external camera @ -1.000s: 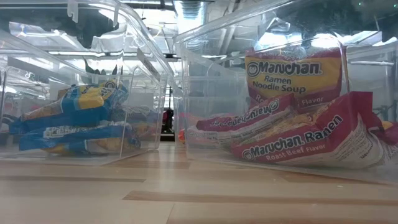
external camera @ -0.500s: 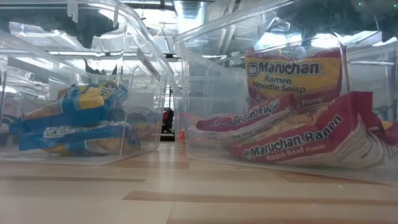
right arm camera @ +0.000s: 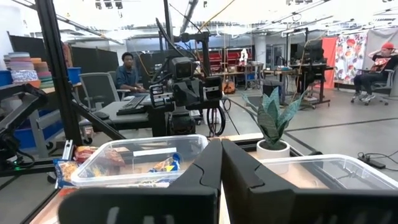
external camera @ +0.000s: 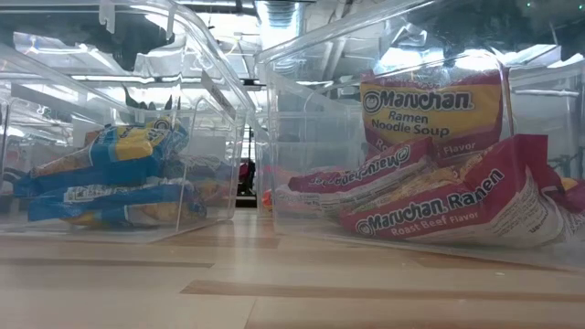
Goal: Sort Maruchan noodles
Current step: Put the red noodle pack into the bottom right transparent bin
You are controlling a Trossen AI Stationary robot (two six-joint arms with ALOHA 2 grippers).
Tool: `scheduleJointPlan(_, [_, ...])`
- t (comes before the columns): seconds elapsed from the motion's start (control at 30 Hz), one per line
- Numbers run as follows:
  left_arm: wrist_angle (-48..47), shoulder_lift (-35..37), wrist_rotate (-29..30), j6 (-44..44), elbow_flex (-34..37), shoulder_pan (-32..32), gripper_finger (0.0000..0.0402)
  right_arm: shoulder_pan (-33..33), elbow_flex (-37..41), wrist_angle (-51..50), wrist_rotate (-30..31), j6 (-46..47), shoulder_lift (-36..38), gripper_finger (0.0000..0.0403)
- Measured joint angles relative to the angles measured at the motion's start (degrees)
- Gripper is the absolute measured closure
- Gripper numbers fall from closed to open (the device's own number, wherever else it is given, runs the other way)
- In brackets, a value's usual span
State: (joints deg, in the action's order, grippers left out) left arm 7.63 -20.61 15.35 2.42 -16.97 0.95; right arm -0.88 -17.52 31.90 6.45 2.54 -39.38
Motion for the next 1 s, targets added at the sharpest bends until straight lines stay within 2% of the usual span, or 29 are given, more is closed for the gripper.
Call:
scheduleJointPlan(0.23, [0.2, 0.0, 0.0, -0.6, 0.0, 0.0, 0.0402, 0.0, 0.0, 0.0, 0.1, 0.0, 0.0, 0.0374])
scheduleJointPlan(0.33, [3.1, 0.0, -0.1, -0.7, 0.0, 0.0, 0.0402, 0.0, 0.0, 0.1, 0.4, 0.0, 0.0, 0.0374])
scheduleJointPlan(0.5, [10.1, -0.3, -6.0, -0.4, 0.0, 0.0, 0.0384, 0.0, 0.0, 0.2, 1.2, 0.0, 0.0, 0.0375])
scheduleJointPlan(0.63, [7.4, -2.5, -9.7, -1.1, -2.6, 0.0, 0.0330, 0.0, 0.0, 0.3, 1.2, 0.0, 0.0, 0.0375])
scheduleJointPlan(0.8, [3.0, -8.8, -13.8, -1.9, -8.2, 0.0, 0.0231, 0.0, 0.0, 0.3, 1.2, 0.0, 0.0, 0.0375])
scheduleJointPlan(0.9, [-2.2, -12.4, -19.1, -2.2, -13.2, 0.0, 0.0178, 0.0, 0.0, 0.3, 1.2, 0.0, 0.0, 0.0375])
scheduleJointPlan(1.0, [-9.7, -15.5, -23.7, -4.0, -18.8, -0.8, 0.0143, 0.0, 0.0, 0.3, 1.2, 0.0, 0.0, 0.0375])
